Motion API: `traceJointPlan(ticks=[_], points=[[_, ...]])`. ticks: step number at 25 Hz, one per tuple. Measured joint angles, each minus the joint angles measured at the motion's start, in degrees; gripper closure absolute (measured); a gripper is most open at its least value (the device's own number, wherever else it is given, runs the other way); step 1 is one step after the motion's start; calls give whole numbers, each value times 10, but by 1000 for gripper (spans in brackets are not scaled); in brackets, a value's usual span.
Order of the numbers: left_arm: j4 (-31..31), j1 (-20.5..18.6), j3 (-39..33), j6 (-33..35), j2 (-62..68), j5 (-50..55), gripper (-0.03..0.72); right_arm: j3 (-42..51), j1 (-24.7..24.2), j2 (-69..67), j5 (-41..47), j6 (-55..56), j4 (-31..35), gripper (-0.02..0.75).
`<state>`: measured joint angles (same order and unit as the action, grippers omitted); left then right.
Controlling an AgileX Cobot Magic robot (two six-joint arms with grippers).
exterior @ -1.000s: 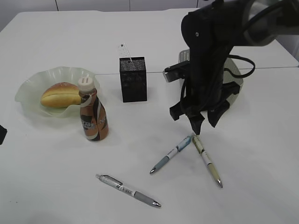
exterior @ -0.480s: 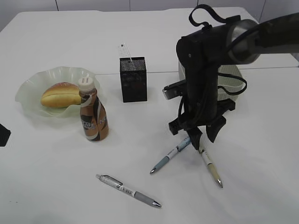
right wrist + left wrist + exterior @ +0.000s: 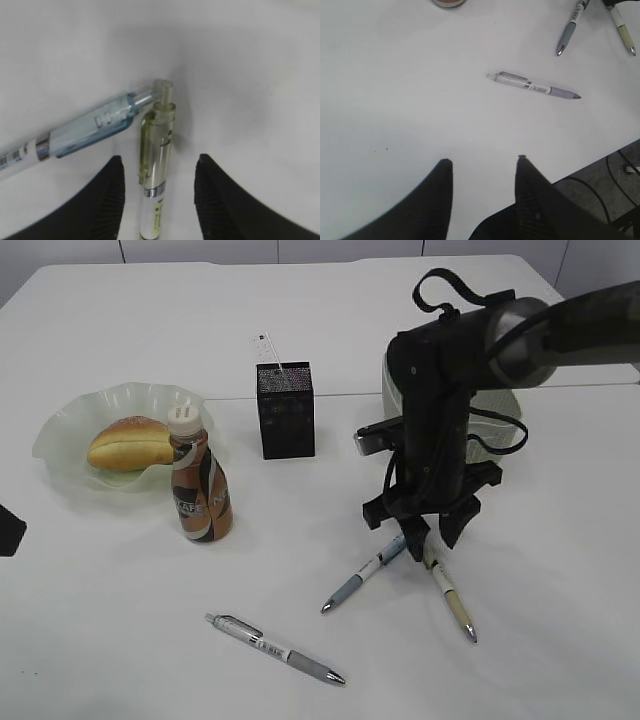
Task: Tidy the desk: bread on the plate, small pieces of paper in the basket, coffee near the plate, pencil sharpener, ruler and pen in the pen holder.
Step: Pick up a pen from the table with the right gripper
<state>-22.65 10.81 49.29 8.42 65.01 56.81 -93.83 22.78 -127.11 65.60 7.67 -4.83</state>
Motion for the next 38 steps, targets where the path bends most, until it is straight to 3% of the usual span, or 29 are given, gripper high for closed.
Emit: traceJointPlan(ticks=[12, 18, 21, 31, 38], points=[[0, 0, 0, 2, 0, 0, 381, -4, 0, -24, -5, 0, 11, 416], [0, 0, 0, 1, 0, 0, 381, -4, -1, -25, -3, -5, 22, 599], [0, 0, 0, 1, 0, 0, 381, -6, -1, -25, 2, -19, 22, 640], [1, 0, 0, 1, 0, 0, 381, -2, -1, 15, 12, -36, 22, 652], [2, 0, 0, 1, 0, 0, 381, -2, -1, 116, -71, -51, 22, 678]])
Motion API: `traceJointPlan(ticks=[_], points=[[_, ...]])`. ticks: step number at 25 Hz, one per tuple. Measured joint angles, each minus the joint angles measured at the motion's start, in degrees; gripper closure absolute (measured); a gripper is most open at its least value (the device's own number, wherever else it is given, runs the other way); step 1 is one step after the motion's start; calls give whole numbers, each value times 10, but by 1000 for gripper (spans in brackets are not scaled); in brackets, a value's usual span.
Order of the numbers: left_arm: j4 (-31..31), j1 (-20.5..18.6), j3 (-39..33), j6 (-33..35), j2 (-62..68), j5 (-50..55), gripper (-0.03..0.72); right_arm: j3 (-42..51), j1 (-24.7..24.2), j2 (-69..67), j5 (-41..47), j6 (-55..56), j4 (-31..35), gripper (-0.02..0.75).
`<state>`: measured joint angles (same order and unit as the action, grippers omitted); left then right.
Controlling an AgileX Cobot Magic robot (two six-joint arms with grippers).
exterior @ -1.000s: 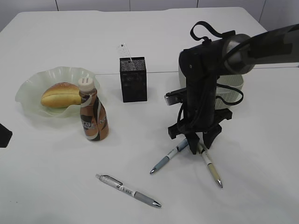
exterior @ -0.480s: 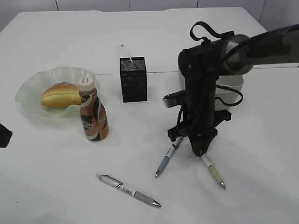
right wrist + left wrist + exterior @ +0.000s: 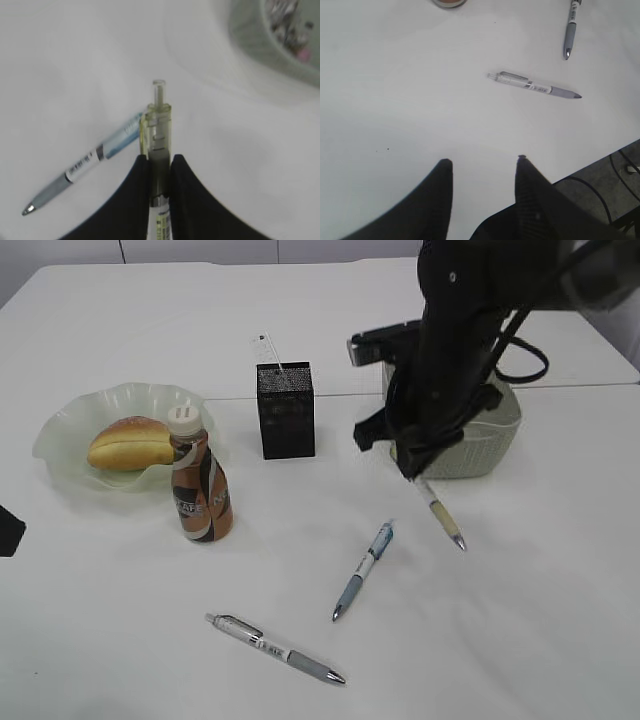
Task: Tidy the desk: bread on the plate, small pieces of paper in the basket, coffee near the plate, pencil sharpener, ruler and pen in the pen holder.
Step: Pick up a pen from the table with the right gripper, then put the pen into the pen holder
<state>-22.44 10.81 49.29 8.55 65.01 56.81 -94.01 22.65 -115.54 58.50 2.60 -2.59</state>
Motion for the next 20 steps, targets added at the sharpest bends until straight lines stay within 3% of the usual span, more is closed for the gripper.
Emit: traceJointPlan(ticks=[10, 20], points=[[10, 0, 0, 0, 0, 33, 381, -31, -1, 22, -98, -37, 87, 680], [9, 0, 0, 0, 0, 48, 381, -53, -4, 19, -292, -62, 173, 680]])
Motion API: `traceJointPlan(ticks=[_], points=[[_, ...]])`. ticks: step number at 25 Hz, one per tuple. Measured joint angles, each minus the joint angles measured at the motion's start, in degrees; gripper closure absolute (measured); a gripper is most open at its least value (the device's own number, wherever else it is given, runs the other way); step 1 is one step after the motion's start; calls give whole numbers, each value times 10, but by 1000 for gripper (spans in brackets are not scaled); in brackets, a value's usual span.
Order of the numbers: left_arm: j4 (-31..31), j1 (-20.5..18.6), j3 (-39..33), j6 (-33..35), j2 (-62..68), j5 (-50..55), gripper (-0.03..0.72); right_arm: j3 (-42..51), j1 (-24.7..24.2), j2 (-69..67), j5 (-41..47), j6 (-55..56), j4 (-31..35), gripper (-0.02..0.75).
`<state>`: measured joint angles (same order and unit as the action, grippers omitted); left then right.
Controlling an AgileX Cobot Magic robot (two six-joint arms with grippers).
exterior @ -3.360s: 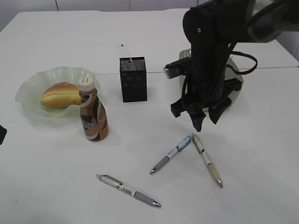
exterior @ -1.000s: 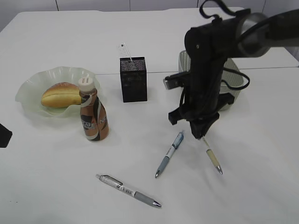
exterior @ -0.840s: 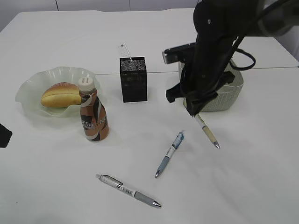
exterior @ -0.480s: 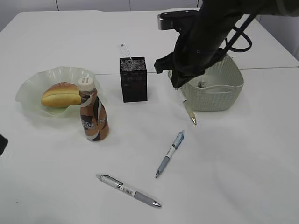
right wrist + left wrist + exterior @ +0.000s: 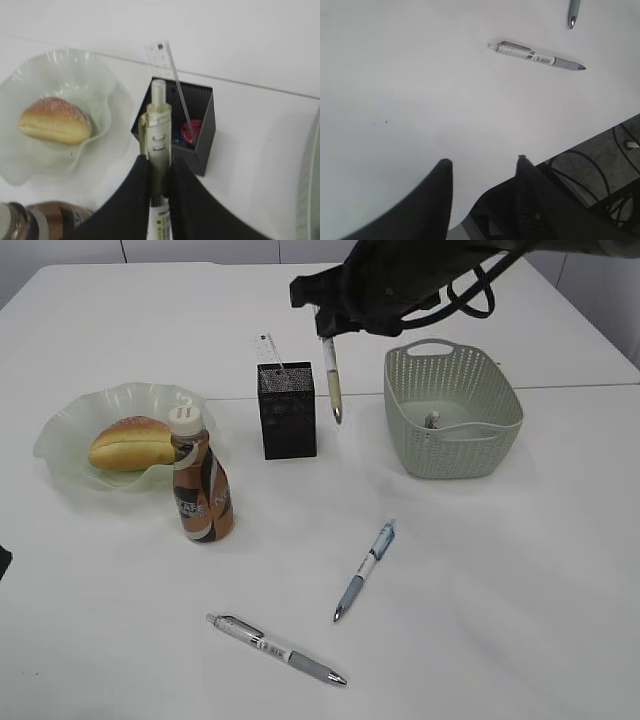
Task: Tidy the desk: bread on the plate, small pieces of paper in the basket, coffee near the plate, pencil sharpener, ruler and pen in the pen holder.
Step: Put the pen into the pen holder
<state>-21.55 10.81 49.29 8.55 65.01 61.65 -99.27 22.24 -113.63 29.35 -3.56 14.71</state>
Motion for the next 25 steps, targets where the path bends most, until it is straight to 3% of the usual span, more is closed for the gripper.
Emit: traceJointPlan(ticks=[12, 25], points=[[-7, 0, 0, 1, 0, 1, 381, -92, -31, -113, -99, -42, 156, 680], [-7, 0, 0, 1, 0, 22, 381, -219, -31, -224, -136, -302, 424, 680]])
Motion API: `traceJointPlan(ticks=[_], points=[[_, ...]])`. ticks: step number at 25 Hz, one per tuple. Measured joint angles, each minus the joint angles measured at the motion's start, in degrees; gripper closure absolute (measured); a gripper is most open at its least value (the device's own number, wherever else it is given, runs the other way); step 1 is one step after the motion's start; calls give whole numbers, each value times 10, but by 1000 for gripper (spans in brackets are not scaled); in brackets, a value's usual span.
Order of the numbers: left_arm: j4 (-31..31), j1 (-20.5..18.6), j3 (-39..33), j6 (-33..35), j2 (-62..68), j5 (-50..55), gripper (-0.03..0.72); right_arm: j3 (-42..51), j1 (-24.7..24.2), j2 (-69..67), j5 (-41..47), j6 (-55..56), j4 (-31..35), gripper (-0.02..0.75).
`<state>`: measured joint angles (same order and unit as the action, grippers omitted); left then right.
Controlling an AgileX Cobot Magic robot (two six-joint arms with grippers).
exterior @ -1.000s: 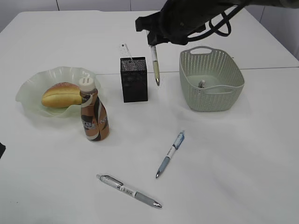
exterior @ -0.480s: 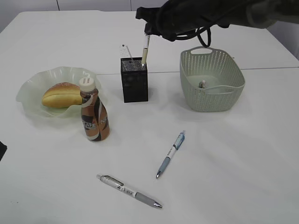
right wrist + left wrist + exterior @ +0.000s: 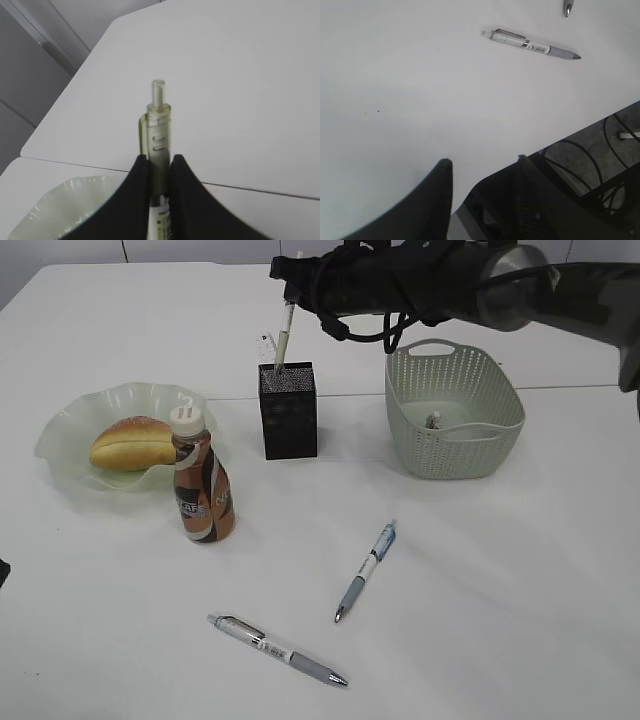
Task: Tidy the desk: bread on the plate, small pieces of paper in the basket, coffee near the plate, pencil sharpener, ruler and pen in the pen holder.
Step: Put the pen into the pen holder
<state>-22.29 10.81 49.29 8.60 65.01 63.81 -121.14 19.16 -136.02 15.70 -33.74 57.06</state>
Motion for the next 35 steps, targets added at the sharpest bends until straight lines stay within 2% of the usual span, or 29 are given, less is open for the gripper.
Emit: traceJointPlan(ticks=[6, 13, 16, 20, 22, 25, 27, 33, 35], points=[[3, 0, 0, 0, 0, 9, 381, -5, 0, -27, -5, -130, 88, 680], [7, 0, 0, 0, 0, 10, 381, -10, 0, -58, -9, -306, 232, 680], [8, 0, 0, 0, 0, 11, 381, -10, 0, -67, 3, -366, 263, 680], [8, 0, 0, 0, 0, 11, 381, -10, 0, -68, 16, -384, 269, 647], [8, 0, 0, 0, 0, 11, 381, -10, 0, -68, 18, -387, 272, 584], [8, 0, 0, 0, 0, 11, 381, -10, -1, -68, 24, -387, 272, 435], [8, 0, 0, 0, 0, 11, 381, -10, -1, -68, 32, -387, 272, 388], [9, 0, 0, 0, 0, 11, 381, -10, -6, -62, 46, -369, 269, 361], [9, 0, 0, 0, 0, 11, 381, -10, -8, -49, 52, -338, 239, 361]])
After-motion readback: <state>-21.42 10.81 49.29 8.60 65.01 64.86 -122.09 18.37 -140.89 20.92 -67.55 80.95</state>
